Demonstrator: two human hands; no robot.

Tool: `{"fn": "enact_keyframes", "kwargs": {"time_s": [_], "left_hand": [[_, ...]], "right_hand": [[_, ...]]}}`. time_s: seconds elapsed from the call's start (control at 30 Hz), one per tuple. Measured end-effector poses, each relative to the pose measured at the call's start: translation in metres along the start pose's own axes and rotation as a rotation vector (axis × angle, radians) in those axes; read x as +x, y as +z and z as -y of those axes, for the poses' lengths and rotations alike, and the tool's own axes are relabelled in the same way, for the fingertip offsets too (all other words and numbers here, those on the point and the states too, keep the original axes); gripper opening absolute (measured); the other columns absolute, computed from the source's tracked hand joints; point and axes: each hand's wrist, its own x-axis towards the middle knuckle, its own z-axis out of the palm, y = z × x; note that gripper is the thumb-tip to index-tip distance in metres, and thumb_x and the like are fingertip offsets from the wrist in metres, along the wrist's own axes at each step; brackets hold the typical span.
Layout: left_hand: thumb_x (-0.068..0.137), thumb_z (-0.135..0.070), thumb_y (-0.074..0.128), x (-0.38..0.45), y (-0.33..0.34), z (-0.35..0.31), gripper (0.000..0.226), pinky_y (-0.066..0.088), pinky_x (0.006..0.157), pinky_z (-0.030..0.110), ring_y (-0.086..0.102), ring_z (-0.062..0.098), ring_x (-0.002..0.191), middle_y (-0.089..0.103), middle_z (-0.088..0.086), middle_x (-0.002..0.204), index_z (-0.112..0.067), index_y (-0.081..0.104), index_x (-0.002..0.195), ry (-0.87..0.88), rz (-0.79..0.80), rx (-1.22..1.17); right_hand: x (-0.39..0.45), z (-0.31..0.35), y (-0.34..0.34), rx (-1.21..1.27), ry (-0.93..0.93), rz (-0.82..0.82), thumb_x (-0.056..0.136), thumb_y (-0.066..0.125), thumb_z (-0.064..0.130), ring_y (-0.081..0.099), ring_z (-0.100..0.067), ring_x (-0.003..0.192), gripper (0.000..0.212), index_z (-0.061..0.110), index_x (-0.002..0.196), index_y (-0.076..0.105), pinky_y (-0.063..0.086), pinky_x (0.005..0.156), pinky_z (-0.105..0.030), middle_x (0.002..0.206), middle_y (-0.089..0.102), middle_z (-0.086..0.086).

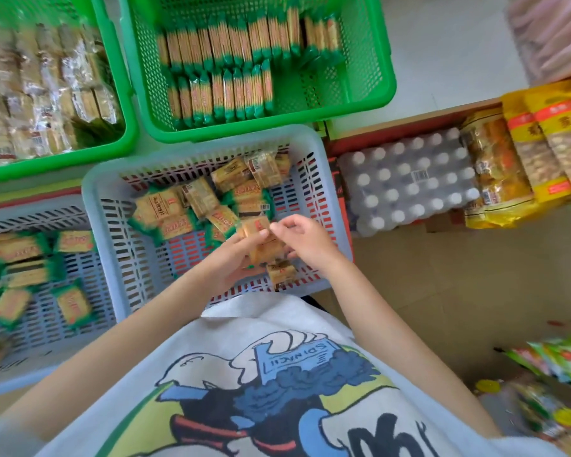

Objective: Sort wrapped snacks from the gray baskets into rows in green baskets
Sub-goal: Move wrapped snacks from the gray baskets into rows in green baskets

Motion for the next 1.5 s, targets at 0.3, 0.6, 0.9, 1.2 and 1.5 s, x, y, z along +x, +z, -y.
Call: {"fn": "enact_keyframes", "kwargs": {"time_s": [0.3,0.6,0.9,1.2,1.5], "left_hand": [[0.085,-0.013,0.077,0.0,-0.041,0.016,0.036,0.059,0.086,0.038,0.073,0.024,0.1,0.074,0.01,0.113,-0.013,0.066,0.119,-0.057,-0.309,0.038],[0.091,-0.035,0.071,-0.001,-0.041,0.02,0.045,0.055,0.096,0.046,0.068,0.029,0.111,0.067,0.008,0.126,-0.022,0.053,0.13,-0.049,-0.277,-0.164],[0.073,-0.061,0.08,0.006,-0.02,0.007,0.087,0.047,0.081,0.035,0.066,0.022,0.106,0.064,0.007,0.13,-0.018,0.05,0.142,0.064,-0.092,-0.103],[0.088,-0.031,0.072,-0.009,-0.041,0.028,0.035,0.051,0.095,0.038,0.067,0.025,0.11,0.074,0.003,0.115,-0.022,0.062,0.121,-0.006,-0.222,-0.105],[0.074,-0.039,0.082,-0.018,-0.056,0.019,0.066,0.052,0.08,0.033,0.07,0.019,0.102,0.072,0.001,0.119,-0.019,0.058,0.132,-0.024,-0.236,-0.097]], "right_hand": [[0.044,-0.032,0.033,-0.39,0.13,0.017,0.084,0.079,0.038,0.058,-0.025,0.117,0.064,0.011,0.136,0.052,0.045,0.084,-0.032,0.13,0.061,-0.007],[0.036,-0.021,0.04,-0.25,0.142,-0.111,0.079,0.077,0.039,0.06,-0.016,0.091,0.045,0.016,0.112,0.056,0.05,0.07,-0.032,0.106,0.061,0.0],[-0.006,0.01,0.012,-0.079,-0.125,-0.014,0.088,0.071,0.047,0.06,-0.012,0.099,0.032,0.021,0.105,0.066,0.047,0.078,-0.025,0.107,0.064,0.001],[0.019,-0.043,0.033,-0.635,0.332,0.051,0.084,0.062,0.067,0.05,-0.033,0.128,0.085,0.012,0.144,0.037,0.046,0.101,-0.048,0.142,0.053,-0.009],[0.029,-0.035,0.04,-0.358,0.333,-0.027,0.084,0.08,0.021,0.053,-0.029,0.126,0.072,0.009,0.142,0.04,0.048,0.094,-0.035,0.14,0.053,-0.012]]}}
